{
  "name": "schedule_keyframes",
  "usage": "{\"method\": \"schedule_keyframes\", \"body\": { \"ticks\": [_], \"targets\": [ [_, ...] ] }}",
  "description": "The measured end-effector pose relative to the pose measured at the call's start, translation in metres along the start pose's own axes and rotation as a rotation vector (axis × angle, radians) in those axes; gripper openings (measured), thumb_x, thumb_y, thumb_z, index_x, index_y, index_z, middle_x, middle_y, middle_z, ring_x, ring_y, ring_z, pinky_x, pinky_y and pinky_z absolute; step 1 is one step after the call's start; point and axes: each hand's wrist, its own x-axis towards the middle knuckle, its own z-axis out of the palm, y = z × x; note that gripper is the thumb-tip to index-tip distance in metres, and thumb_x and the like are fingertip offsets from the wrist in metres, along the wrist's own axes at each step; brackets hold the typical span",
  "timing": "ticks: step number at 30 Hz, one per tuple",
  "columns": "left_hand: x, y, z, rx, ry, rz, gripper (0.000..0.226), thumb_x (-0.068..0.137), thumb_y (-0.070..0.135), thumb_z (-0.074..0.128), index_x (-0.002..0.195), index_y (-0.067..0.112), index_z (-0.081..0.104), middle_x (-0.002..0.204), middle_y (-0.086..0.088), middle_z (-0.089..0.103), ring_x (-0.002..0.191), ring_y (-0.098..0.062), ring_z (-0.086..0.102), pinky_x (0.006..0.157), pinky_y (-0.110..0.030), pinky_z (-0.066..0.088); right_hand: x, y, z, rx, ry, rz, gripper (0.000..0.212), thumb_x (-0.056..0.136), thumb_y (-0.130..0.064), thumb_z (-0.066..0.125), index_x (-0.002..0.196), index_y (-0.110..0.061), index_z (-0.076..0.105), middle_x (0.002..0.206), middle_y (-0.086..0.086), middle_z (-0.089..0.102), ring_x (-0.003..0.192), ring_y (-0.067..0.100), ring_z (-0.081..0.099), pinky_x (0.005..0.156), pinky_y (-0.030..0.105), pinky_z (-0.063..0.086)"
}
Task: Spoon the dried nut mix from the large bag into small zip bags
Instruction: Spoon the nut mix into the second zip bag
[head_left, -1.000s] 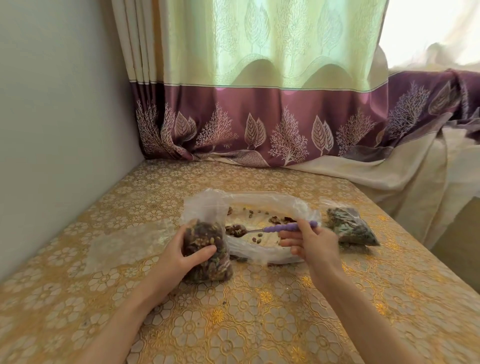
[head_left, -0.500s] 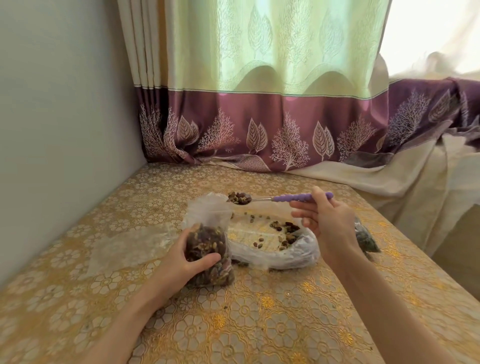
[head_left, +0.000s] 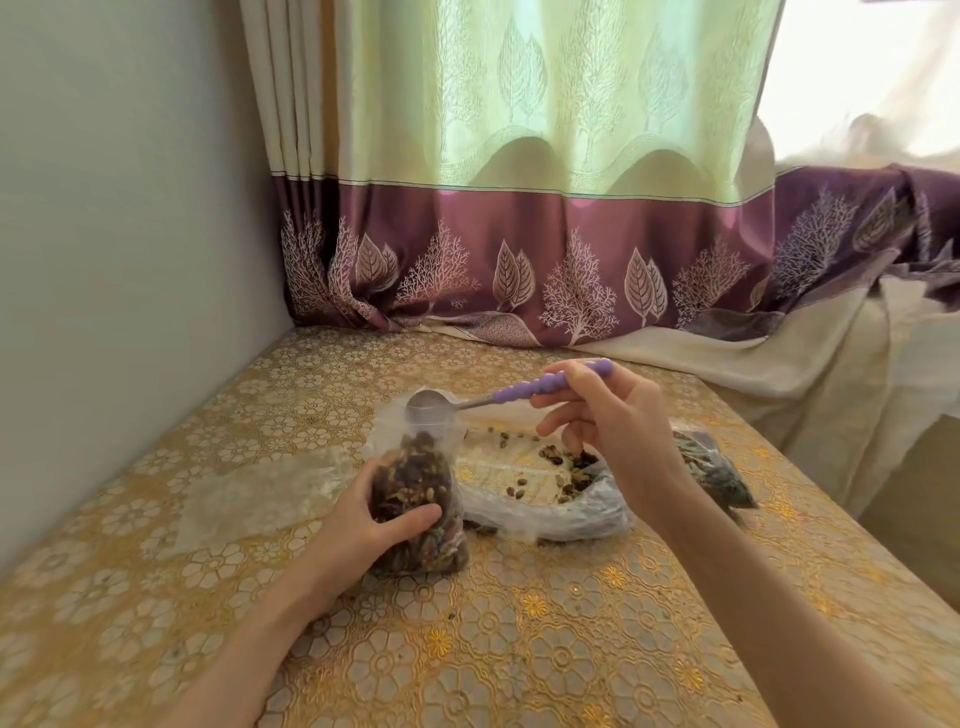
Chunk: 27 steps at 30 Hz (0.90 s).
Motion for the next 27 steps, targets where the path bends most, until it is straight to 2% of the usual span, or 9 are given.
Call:
{"method": "schedule_keyframes", "body": {
  "ticks": [3,7,12,16,20,24,27],
  "targets": [
    [0.000,-0.001,0.000,0.000,-0.005,0.012,0.072,0.044,0.066,0.077,0.109,0.045,0.051,0.101,0.023,0.066,0.094,0.003,0.063,0.071,-0.017,0.052,-0.001,0.000,-0.006,0.012,0.022,0.005,0.023,0.097,-0.009,0.043,0.089,0.002,0.061,0.084,0.010,0.075,0.054,0.014,0.060,0.044,0.019,0.042],
    [0.002,-0.004,0.001,0.028,0.032,0.001,0.071,0.046,0.065,0.075,0.109,0.046,0.051,0.106,0.018,0.065,0.097,0.003,0.061,0.082,-0.025,0.050,-0.002,0.002,-0.015,0.092,0.113,0.026,0.020,0.096,-0.010,0.045,0.090,-0.001,0.061,0.084,0.014,0.074,0.052,0.015,0.059,0.042,0.019,0.041],
    [0.001,-0.002,0.001,0.033,0.026,0.017,0.066,0.048,0.063,0.074,0.106,0.046,0.051,0.099,0.028,0.064,0.091,0.007,0.061,0.073,-0.017,0.050,-0.003,0.012,-0.032,0.156,0.286,0.070,0.025,0.097,-0.016,0.046,0.081,-0.005,0.061,0.072,0.010,0.073,0.049,0.012,0.058,0.041,0.016,0.042],
    [0.001,-0.002,0.002,0.028,0.030,0.013,0.061,0.050,0.060,0.076,0.104,0.045,0.052,0.098,0.025,0.065,0.090,0.007,0.061,0.071,-0.017,0.049,-0.012,0.035,-0.052,0.000,0.459,0.086,0.033,0.100,-0.019,0.044,0.081,0.001,0.061,0.063,0.006,0.072,0.048,0.012,0.060,0.041,0.017,0.044],
    [0.001,-0.003,0.002,0.031,0.035,0.014,0.064,0.048,0.062,0.075,0.105,0.045,0.052,0.098,0.024,0.065,0.090,0.007,0.061,0.072,-0.017,0.049,-0.023,0.055,-0.058,-0.199,0.541,0.033,0.041,0.100,-0.022,0.044,0.066,-0.008,0.063,0.060,0.005,0.071,0.047,0.018,0.063,0.042,0.022,0.050],
    [0.001,-0.003,0.002,0.043,0.035,0.027,0.065,0.047,0.064,0.073,0.105,0.046,0.051,0.097,0.028,0.064,0.091,0.008,0.061,0.072,-0.017,0.049,-0.023,0.066,-0.058,-0.281,0.600,0.014,0.035,0.099,-0.026,0.047,0.069,-0.014,0.060,0.063,0.011,0.071,0.051,0.028,0.066,0.051,0.034,0.055],
    [0.000,-0.003,0.003,0.053,0.045,0.040,0.059,0.053,0.063,0.076,0.104,0.048,0.051,0.099,0.028,0.064,0.091,0.008,0.060,0.072,-0.017,0.049,-0.021,0.071,-0.059,-0.339,0.652,-0.004,0.034,0.098,-0.027,0.049,0.068,-0.015,0.060,0.058,0.005,0.068,0.047,0.020,0.064,0.045,0.027,0.054]
  ]
}}
